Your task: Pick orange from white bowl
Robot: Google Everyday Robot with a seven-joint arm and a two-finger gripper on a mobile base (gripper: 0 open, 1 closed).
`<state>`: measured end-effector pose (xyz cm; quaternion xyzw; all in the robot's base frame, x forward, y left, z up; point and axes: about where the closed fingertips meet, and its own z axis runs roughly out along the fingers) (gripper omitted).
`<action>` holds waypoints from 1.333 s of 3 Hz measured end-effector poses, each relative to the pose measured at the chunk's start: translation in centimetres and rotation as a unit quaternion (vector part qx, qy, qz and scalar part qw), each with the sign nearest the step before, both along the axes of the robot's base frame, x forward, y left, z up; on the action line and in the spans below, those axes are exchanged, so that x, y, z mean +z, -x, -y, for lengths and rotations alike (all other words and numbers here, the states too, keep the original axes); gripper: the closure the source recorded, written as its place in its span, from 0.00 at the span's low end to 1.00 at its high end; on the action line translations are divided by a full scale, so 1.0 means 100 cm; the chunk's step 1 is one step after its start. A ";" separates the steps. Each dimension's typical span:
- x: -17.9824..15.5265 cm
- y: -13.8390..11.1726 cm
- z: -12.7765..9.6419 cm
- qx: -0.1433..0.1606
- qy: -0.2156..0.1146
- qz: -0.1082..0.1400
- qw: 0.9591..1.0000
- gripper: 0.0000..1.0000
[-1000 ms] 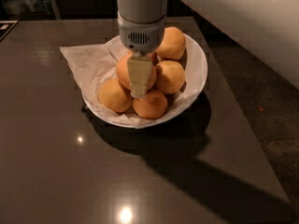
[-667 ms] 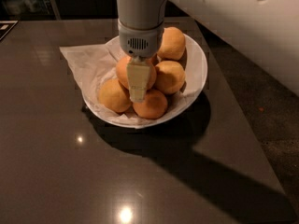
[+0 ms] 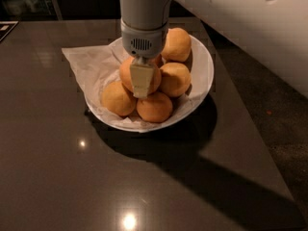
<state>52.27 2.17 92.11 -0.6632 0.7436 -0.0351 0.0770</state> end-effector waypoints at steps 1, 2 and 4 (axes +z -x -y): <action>0.015 0.007 0.005 0.009 -0.040 0.010 0.999 0.93; 0.049 0.031 0.017 0.031 -0.110 0.034 0.993 1.00; 0.097 0.095 0.044 0.079 -0.190 0.061 0.977 1.00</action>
Offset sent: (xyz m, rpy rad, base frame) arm -0.0677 -0.0441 0.0968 0.4202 -0.1136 0.1076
